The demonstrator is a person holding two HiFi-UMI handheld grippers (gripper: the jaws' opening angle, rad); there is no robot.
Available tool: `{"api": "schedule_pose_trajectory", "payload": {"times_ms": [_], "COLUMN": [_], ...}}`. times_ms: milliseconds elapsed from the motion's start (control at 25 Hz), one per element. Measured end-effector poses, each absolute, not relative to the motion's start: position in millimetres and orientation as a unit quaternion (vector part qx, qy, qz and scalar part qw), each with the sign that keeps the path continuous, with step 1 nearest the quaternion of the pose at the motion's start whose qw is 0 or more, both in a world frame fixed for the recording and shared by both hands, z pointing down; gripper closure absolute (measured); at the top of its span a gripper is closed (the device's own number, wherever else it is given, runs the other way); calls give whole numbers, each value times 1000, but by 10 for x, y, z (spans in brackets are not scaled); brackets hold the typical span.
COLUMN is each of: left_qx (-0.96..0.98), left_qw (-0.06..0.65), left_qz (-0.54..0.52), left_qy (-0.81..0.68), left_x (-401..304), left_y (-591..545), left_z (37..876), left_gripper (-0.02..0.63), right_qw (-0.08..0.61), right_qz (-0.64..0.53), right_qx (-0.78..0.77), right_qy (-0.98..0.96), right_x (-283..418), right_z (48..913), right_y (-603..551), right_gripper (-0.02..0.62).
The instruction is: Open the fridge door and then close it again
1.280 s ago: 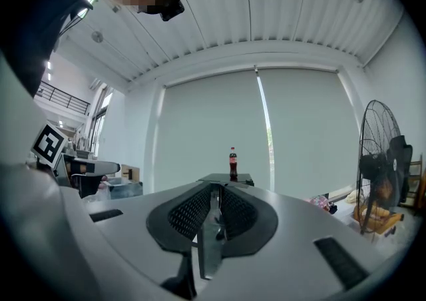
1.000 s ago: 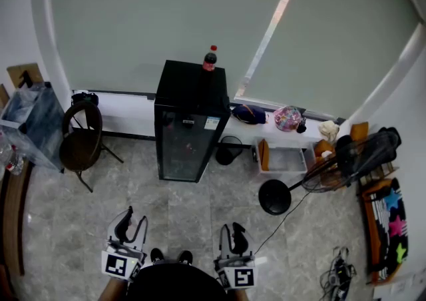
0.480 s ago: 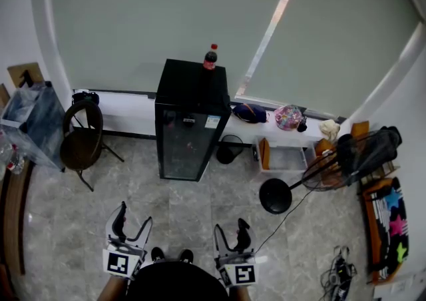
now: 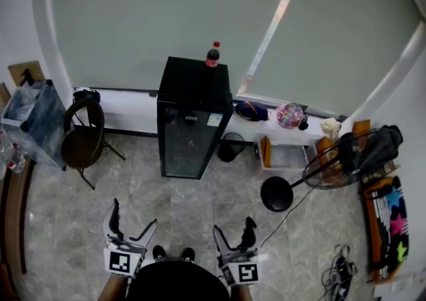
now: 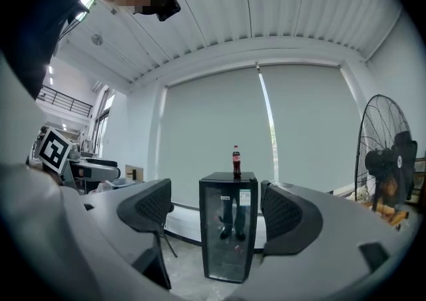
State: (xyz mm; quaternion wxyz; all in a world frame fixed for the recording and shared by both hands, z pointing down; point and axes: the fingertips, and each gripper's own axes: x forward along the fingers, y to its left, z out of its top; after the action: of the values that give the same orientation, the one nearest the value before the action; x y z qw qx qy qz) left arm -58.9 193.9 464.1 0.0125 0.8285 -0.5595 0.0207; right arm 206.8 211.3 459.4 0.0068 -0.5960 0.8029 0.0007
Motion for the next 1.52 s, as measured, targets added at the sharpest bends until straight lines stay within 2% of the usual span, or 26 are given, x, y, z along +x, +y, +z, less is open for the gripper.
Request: {"api": "schedule_pose_trajectory", "payload": {"times_ms": [200, 1080, 1520], "left_qx": [831, 843, 853], "left_qw": [17, 28, 22], "left_qz": [16, 10, 24], "left_qy": [-556, -537, -522], "left_x": [-651, -1156, -1131], "left_y": [1935, 1980, 1769], "left_z": [4590, 4654, 4712], "left_gripper": [112, 110, 110], "right_qw": [11, -1, -15], "right_qz": [8, 16, -14], "right_qx": [-599, -620, -630], "right_qy": [800, 784, 776], "right_x": [2016, 1571, 1529], "right_z": [4528, 4537, 4636], "right_y": [2138, 2338, 2111], "right_gripper": [176, 175, 175]}}
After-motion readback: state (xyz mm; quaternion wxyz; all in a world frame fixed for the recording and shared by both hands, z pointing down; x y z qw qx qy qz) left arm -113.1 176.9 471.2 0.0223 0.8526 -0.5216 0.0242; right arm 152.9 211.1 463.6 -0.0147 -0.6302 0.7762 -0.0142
